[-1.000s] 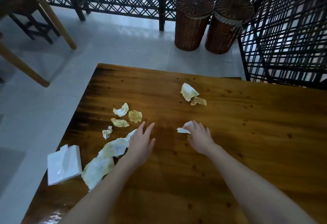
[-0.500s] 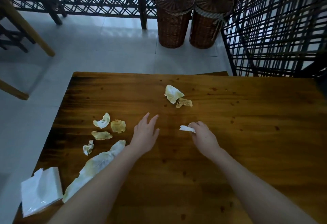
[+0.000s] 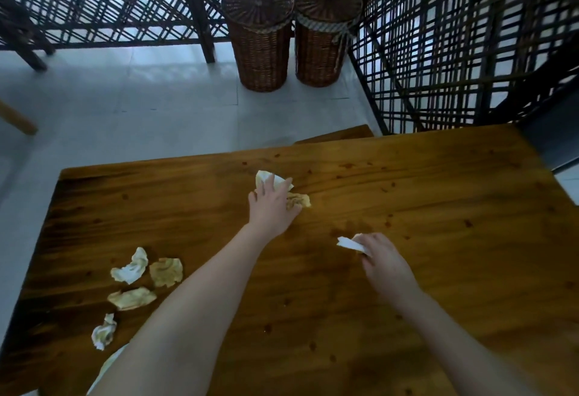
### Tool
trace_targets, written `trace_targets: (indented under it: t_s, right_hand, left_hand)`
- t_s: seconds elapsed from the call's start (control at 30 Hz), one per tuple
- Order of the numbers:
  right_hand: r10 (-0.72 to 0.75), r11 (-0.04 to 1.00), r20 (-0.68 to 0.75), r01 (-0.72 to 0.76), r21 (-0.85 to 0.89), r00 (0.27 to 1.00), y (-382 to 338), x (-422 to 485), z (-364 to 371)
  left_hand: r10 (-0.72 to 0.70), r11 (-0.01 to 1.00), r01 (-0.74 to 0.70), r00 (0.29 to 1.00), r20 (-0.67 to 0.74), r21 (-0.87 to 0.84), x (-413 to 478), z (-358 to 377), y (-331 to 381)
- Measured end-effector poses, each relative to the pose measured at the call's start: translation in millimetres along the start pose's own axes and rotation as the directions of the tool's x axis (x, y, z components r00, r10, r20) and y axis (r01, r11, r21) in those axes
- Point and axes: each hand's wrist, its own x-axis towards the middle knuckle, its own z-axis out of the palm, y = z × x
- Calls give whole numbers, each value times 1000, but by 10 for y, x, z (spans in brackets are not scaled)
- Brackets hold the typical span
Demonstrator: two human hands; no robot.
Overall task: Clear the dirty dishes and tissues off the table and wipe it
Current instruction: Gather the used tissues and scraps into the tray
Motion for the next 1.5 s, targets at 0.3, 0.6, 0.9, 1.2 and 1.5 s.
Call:
trace_targets:
  t_s: [0.3, 0.6, 0.9, 1.2, 1.5]
  right_hand:
    - [94, 993, -7, -94, 69, 996, 210, -317, -36]
    - [110, 992, 15, -110, 60, 994, 317, -553, -165]
    - [118, 991, -4, -117, 56, 993, 326, -562, -212]
    - [97, 994, -28, -96, 58, 995, 195, -467, -115]
    - [42, 999, -69, -40, 24, 997, 164, -688, -369]
  left_hand:
    - [64, 997, -64, 998, -2, 39, -71, 199, 156]
    - [121, 990, -120, 993, -2, -80, -305, 255, 276]
    - [38, 997, -48, 985, 167, 56, -371, 354, 256]
    - [254, 967, -256, 966, 47, 23, -611, 396, 417]
    - [316, 947, -316, 949, -13, -55, -972, 281, 705]
